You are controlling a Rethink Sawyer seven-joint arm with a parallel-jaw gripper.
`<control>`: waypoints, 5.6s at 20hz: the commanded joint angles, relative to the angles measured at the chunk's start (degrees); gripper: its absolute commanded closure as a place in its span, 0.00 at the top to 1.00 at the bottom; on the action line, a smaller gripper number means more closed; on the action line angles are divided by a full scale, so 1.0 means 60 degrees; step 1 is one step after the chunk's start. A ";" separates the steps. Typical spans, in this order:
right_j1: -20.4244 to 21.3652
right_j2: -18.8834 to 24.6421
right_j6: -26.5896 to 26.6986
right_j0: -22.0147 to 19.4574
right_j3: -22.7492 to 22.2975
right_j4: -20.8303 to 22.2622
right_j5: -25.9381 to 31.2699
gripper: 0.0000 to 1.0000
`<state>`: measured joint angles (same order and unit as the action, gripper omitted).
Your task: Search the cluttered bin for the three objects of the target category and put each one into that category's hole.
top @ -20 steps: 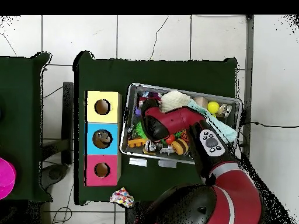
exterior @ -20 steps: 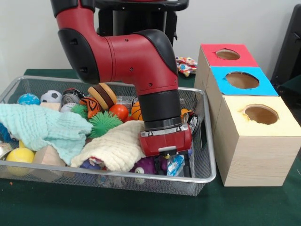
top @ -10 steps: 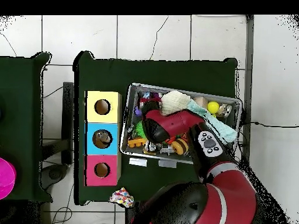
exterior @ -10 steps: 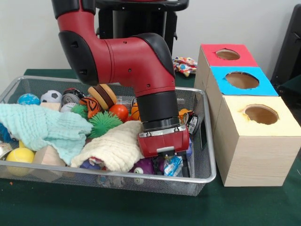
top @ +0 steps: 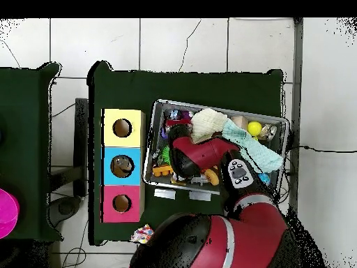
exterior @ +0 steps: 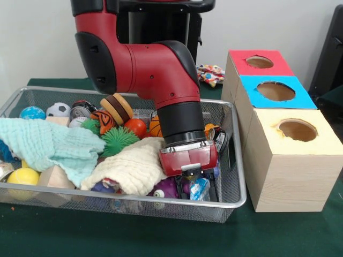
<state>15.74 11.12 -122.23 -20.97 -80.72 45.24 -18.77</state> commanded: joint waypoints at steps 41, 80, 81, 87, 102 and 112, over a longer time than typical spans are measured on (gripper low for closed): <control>-0.0950 0.0738 -0.0134 -0.0622 0.0296 0.0585 0.2021 1.00; 0.0666 -0.0197 -0.0257 0.0090 -0.1050 -0.0392 0.1969 0.00; 0.0701 -0.0604 -0.0365 0.0390 -0.0952 -0.0437 0.1458 0.00; 0.0884 -0.2943 -0.0171 0.1957 -0.1339 -0.1877 -0.1367 0.00; 0.0987 -0.4958 0.0399 0.3386 -0.1915 -0.3815 -0.4663 0.00; 0.1747 -0.4231 -0.1266 0.2814 -0.1898 -0.1791 -0.4339 0.00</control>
<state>22.77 -16.79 -122.23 -1.99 -88.00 28.97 -43.17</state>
